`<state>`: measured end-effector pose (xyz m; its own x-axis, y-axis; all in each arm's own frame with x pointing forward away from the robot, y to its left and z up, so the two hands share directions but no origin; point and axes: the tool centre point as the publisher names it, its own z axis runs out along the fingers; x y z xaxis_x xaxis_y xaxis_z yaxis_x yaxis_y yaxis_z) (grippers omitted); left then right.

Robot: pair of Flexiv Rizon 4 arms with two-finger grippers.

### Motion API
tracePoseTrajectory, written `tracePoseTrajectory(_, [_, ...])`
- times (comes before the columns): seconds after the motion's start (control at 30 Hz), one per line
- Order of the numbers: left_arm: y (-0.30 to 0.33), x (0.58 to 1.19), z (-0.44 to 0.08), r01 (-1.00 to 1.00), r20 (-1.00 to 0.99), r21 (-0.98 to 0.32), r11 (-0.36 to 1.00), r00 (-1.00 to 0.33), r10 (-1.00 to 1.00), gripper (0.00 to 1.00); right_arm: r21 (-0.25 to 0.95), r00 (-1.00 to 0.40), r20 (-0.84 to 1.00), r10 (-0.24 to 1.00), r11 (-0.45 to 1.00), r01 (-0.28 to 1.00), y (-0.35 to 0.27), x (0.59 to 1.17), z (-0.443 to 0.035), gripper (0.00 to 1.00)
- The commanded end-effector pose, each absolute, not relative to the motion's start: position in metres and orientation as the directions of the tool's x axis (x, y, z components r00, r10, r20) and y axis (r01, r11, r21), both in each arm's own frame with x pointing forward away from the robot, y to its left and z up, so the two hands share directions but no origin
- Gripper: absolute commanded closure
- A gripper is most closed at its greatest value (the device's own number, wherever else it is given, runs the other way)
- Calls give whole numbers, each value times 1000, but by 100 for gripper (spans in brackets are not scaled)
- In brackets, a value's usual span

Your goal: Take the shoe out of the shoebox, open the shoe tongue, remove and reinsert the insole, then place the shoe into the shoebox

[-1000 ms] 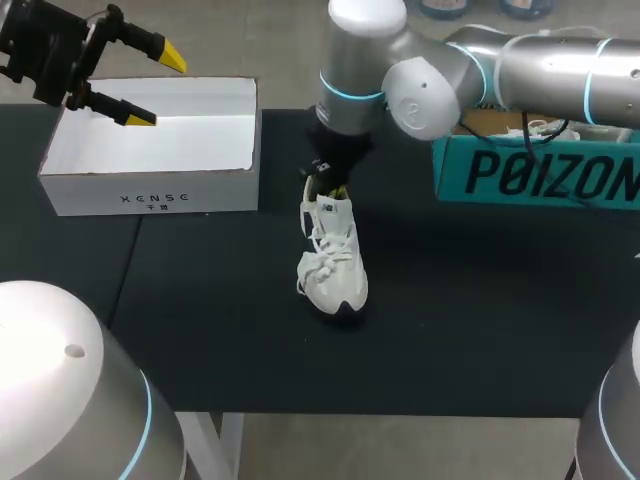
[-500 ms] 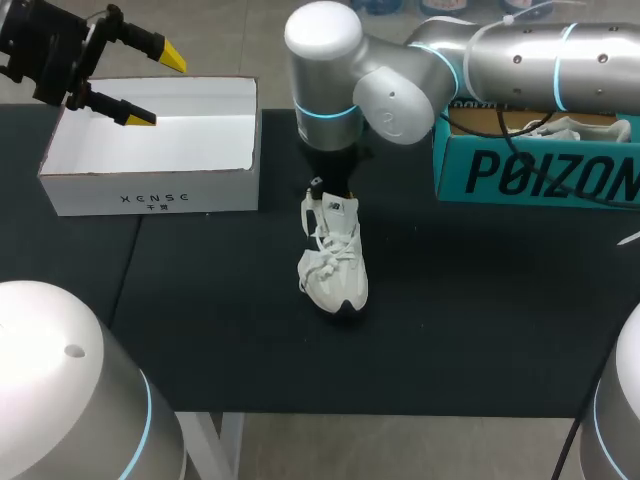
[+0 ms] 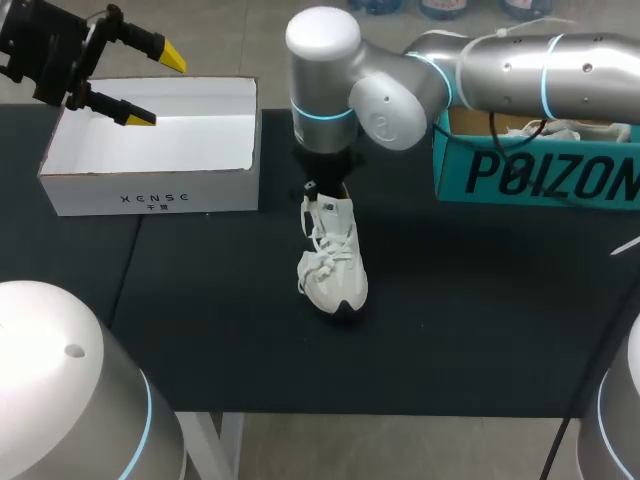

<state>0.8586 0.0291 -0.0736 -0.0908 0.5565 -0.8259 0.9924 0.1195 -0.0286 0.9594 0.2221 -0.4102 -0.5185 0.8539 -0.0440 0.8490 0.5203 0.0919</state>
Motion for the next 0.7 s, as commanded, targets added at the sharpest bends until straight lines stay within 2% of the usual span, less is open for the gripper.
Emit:
tracePoseTrajectory(0.03, [29, 859, -73, 992, -824, -29, 119, -91, 559, 0, 132, -543, 45, 839, 533, 836, 218, 956, -419, 100])
tracePoseTrajectory(0.7, [29, 859, -73, 992, -824, -29, 119, -91, 559, 0, 133, -671, 69, 739, 660, 740, 246, 945, -413, 100])
